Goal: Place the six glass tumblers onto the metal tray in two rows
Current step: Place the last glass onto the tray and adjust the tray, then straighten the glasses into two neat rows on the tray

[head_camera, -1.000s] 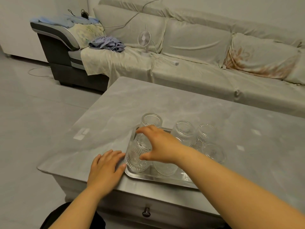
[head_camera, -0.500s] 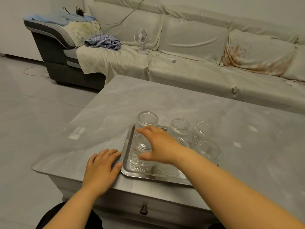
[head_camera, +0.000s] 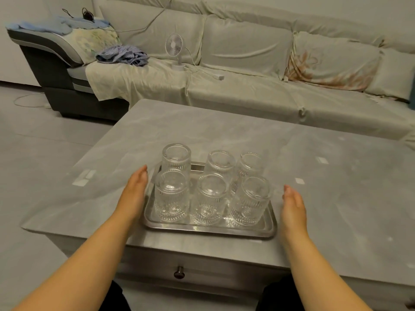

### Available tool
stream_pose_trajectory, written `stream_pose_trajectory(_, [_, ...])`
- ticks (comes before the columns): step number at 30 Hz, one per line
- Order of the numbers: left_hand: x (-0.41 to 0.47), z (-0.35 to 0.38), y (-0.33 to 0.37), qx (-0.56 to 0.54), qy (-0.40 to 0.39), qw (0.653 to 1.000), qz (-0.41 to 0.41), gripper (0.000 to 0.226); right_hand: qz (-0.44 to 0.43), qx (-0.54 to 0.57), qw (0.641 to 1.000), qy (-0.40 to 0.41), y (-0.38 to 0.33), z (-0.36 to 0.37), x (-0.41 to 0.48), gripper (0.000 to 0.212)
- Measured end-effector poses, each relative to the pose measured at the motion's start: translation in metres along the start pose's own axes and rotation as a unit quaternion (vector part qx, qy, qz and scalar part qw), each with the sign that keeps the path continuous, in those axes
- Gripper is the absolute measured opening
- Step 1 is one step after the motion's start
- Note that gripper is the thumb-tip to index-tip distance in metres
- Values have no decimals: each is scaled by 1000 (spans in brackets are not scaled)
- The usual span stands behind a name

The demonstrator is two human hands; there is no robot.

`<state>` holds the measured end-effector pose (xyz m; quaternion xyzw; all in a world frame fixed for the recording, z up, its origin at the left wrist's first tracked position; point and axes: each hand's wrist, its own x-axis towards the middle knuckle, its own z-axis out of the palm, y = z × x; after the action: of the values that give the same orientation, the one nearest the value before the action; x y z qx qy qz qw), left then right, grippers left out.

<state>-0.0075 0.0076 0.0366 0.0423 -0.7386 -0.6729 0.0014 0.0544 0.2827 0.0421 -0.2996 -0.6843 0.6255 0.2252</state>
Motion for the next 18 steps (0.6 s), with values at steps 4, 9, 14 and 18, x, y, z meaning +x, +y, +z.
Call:
stream_pose_trajectory(4, [14, 21, 12, -151, -30, 983, -100, 49, 56, 13, 997, -60, 26, -9, 9, 39])
stream_pose_trajectory(9, [24, 30, 7, -130, -49, 985, -99, 50, -110, -316, 929, -160, 43, -11, 12, 44])
stream_pose_trajectory(14, [28, 32, 9, -151, -67, 983, -76, 44, -124, -390, 899, -156, 47, -13, 15, 45])
stream_pose_trajectory(18, [30, 36, 11, -147, -95, 983, -55, 43, -126, -387, 900, -156, 51, -13, 16, 44])
